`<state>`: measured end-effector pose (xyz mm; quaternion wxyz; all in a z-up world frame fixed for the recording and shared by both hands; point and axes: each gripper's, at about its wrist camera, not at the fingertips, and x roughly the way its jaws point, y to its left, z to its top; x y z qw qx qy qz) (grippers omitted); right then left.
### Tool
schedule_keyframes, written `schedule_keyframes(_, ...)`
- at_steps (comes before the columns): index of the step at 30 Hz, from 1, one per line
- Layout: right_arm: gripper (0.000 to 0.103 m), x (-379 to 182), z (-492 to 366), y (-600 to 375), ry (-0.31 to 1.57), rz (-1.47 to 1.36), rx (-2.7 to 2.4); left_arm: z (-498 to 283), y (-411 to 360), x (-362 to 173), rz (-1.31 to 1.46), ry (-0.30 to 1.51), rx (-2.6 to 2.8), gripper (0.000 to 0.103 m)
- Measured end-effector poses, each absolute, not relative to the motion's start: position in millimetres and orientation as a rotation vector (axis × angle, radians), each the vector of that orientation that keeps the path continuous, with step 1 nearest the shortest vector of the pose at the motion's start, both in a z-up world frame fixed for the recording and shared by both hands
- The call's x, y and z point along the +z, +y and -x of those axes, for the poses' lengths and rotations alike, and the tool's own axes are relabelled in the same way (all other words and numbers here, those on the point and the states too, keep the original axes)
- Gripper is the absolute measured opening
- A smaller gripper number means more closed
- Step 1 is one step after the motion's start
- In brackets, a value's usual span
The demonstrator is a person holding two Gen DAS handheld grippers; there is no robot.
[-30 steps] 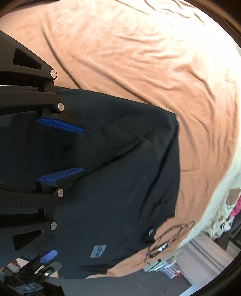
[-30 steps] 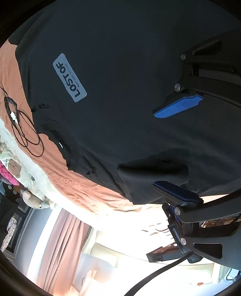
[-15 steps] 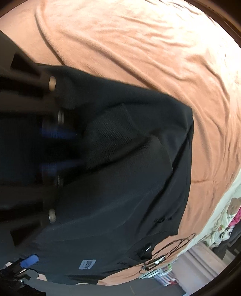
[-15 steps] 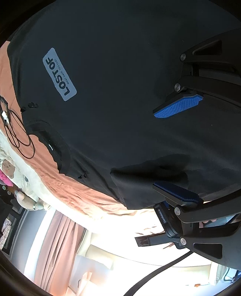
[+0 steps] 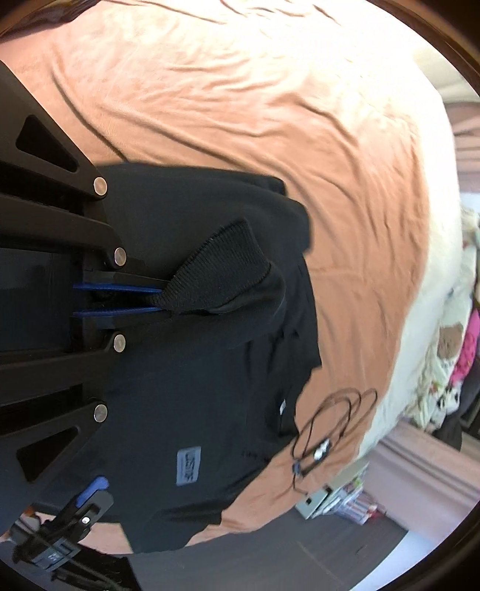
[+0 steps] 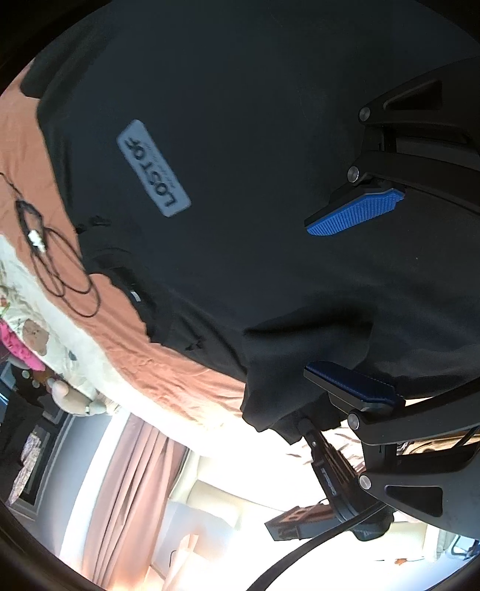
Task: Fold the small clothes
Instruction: 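Lower the folded sleeve onto the shirt and open the left gripper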
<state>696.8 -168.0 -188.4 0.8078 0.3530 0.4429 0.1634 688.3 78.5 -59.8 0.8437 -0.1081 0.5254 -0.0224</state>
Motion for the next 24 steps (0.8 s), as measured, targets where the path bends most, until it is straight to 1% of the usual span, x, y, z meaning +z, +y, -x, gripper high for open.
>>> schedule_keyframes(8, 0.070, -184, -689, -196, 0.916, -0.802, 0.337, -690, 42, -31, 0.157, 1.085, -0.100, 0.006)
schedule_keyframes(22, 0.070, -179, -680, -244, 0.879, -0.846, 0.264, -707, -82, -10, 0.111, 1.045, -0.282, 0.006)
schedule_keyframes(23, 0.070, -180, -679, -249, 0.875, -0.856, 0.258, -709, -90, -10, 0.110, 1.044, -0.293, 0.006)
schedule_keyframes(24, 0.074, -179, -678, -252, 0.872, -0.864, 0.252, -711, -98, -11, 0.113, 1.044, -0.307, 0.006)
